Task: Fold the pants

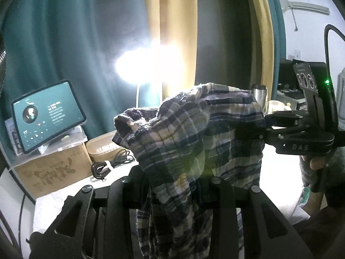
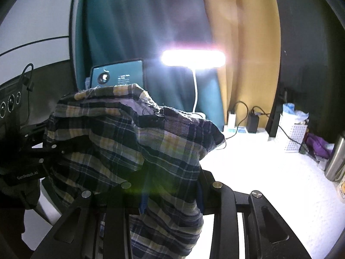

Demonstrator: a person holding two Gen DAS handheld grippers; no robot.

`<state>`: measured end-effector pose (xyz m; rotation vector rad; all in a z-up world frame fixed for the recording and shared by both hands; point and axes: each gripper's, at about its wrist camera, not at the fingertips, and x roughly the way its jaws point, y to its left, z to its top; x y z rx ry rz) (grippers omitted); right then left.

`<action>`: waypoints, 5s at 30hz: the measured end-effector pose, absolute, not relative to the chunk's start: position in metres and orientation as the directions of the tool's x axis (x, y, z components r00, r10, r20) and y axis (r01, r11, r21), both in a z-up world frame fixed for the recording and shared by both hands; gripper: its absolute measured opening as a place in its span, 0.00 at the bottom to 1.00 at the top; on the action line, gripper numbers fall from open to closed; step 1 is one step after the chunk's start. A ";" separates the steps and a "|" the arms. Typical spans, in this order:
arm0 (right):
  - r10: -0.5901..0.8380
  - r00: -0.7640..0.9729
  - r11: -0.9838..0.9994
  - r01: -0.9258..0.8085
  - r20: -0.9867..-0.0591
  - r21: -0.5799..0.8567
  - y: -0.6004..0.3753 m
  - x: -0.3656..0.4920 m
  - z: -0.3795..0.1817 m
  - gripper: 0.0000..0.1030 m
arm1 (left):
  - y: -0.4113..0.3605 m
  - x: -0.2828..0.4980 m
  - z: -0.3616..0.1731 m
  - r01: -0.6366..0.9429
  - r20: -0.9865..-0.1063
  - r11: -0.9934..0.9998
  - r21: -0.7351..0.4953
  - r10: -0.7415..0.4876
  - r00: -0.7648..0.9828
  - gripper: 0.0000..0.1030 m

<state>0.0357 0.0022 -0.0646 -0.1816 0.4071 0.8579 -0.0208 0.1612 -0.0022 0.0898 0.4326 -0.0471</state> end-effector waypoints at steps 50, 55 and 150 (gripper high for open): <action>0.612 0.413 0.678 -0.713 -0.675 0.178 0.055 0.197 -0.184 0.34 | 0.218 0.112 -0.114 -0.041 -0.736 0.999 -0.035 0.002 0.677 0.34; 0.608 0.393 0.686 -0.698 -0.690 0.207 0.057 0.207 -0.190 0.37 | 0.223 0.115 -0.120 -0.040 -0.744 0.998 -0.049 -0.010 0.668 0.36; 0.461 0.490 0.789 -0.607 -0.740 0.090 -0.026 0.081 -0.198 0.70 | 0.236 0.008 -0.102 -0.145 -0.724 0.988 -0.052 0.063 0.687 0.64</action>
